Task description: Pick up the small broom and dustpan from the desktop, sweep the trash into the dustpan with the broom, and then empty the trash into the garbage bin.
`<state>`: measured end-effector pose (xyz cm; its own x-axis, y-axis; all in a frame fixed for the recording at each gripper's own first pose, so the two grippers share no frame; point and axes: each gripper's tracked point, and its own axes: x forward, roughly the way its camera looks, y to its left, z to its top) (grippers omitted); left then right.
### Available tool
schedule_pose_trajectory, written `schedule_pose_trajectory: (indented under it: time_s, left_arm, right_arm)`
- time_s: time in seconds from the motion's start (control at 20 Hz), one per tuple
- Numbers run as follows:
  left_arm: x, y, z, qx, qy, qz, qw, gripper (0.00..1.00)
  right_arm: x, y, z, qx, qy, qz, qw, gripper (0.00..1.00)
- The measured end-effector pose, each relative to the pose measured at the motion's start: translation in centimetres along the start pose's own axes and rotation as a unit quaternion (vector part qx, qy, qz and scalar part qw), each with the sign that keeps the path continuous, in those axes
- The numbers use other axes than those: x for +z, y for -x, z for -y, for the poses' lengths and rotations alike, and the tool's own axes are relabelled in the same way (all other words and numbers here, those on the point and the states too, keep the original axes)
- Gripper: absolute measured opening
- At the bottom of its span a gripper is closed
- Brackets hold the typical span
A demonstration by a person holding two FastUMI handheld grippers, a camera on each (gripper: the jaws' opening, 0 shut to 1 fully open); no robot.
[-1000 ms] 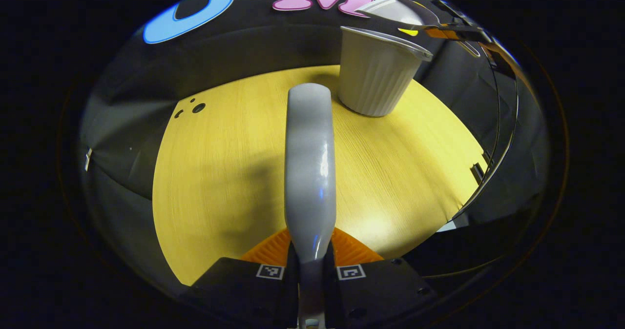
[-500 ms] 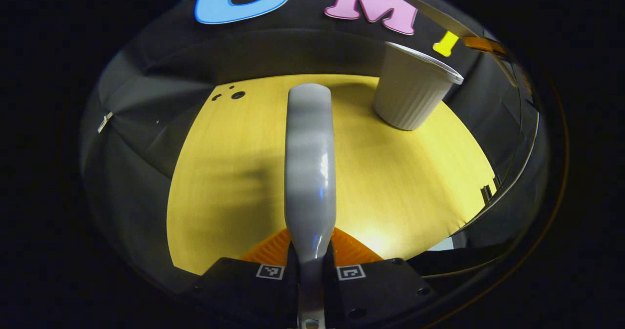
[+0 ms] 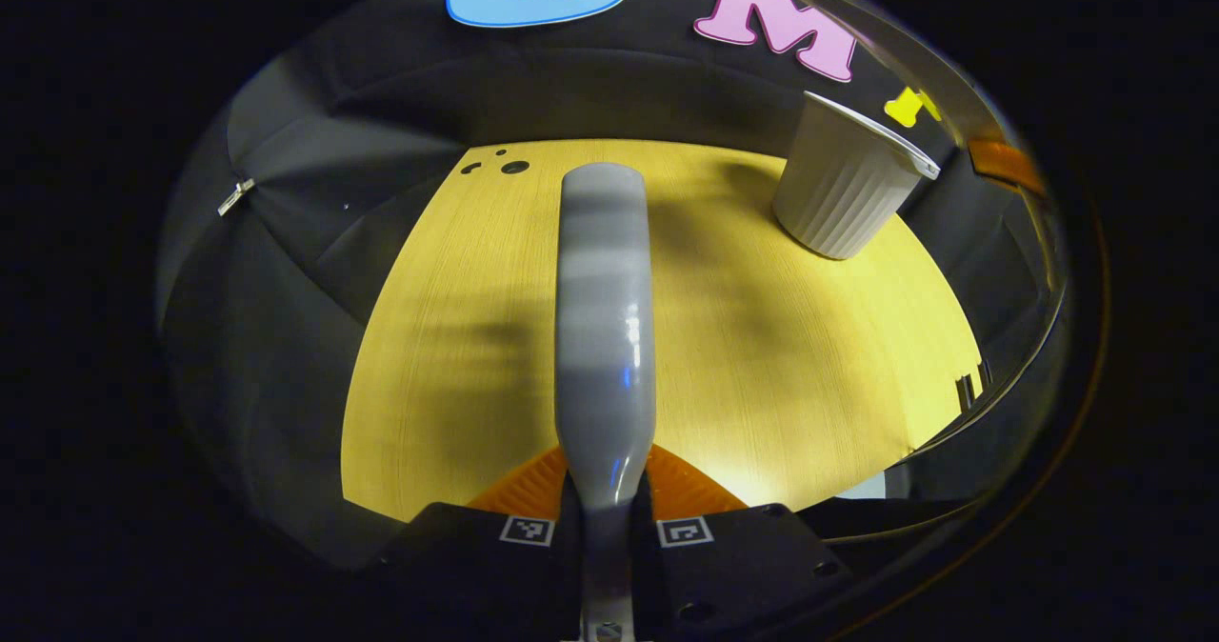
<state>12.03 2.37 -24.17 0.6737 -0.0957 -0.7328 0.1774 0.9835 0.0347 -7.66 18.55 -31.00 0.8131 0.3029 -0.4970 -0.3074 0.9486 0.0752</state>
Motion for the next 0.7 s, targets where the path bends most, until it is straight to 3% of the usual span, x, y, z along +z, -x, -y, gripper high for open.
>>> schedule_pose_trajectory:
  time_s: [0.1,0.25,0.5,0.7]
  left_arm:
    - [-0.6,-0.6,-0.2,0.0,0.002,-0.005,1.0,0.28]
    - [-1.8,-1.9,-0.3,-0.002,0.012,-0.023,1.0,0.25]
    - [-3.0,-4.5,-0.4,0.002,0.019,-0.05,0.999,0.28]
    - [-3.4,-7.1,-0.7,0.004,0.015,-0.074,0.997,0.25]
  right_arm:
    - [-3.4,-0.6,-1.3,0.01,-0.005,-0.032,0.999,0.33]
    - [-8.6,-2.2,-1.6,0.005,-0.03,-0.084,0.996,0.33]
    - [-17.0,-4.1,1.5,-0.032,-0.068,-0.164,0.984,0.33]
    - [-22.4,-5.5,4.6,-0.068,-0.077,-0.215,0.971,0.33]
